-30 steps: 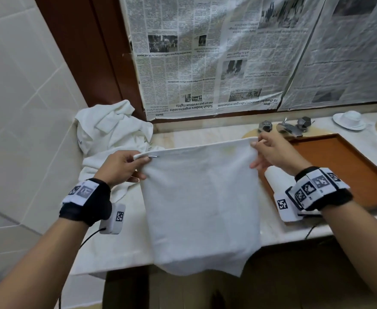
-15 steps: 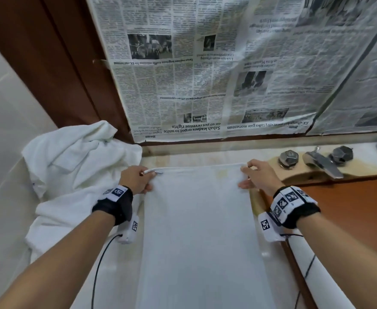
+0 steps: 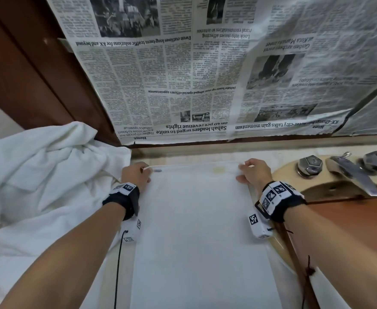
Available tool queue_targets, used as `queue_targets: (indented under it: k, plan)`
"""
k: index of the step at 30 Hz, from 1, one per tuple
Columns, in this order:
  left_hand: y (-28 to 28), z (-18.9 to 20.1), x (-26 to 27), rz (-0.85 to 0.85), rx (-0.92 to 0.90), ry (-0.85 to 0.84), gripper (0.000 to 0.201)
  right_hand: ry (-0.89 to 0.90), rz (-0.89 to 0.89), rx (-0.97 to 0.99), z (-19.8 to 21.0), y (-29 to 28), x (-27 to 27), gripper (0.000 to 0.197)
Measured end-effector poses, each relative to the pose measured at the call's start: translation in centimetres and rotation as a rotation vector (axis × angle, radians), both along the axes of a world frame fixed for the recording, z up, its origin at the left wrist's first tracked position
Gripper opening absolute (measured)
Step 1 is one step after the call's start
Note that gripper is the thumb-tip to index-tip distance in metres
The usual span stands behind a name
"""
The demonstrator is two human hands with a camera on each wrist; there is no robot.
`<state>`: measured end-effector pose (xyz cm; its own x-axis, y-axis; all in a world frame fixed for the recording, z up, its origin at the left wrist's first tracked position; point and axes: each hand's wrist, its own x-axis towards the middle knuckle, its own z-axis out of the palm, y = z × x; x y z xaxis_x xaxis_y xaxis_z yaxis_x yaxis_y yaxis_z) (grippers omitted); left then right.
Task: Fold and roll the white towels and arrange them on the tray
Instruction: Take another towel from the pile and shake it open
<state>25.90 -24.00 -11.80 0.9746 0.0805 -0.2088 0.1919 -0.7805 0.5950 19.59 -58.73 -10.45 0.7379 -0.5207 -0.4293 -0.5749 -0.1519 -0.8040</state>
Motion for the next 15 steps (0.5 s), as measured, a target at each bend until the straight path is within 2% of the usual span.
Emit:
queue_targets:
  k: [3, 5, 6, 8, 10, 12, 15]
  plan:
    - [0.3, -0.3, 0.1, 0.031, 0.015, -0.029, 0.008, -0.026, 0.028, -0.046, 0.2, 0.3, -0.5, 0.01]
    - [0.1, 0.0, -0.4, 0.007, 0.007, -0.046, 0.015, -0.044, 0.046, -0.031, 0.3, 0.6, -1.5, 0.011]
    - [0.0, 0.2, -0.8, -0.02, 0.004, -0.08, 0.021, -0.045, 0.065, -0.038, 0.5, 0.7, -2.2, 0.01]
    - [0.0, 0.5, -2.2, -0.097, -0.001, -0.206, 0.028, -0.036, 0.138, -0.116, 0.8, 1.0, -4.0, 0.028]
    - [-0.3, 0.4, -3.9, -0.22, 0.048, -0.325, 0.031, -0.031, 0.206, -0.174, 1.9, 1.6, -6.8, 0.034]
    - [-1.6, 0.1, -5.6, -0.347, 0.052, -0.298, 0.03, -0.028, 0.26, -0.225, 2.5, 2.2, -10.5, 0.026]
    - [-5.9, 0.5, -7.4, -0.508, 0.017, -0.192, 0.028, 0.07, 0.321, -0.451, 1.9, 2.8, -15.4, 0.004]
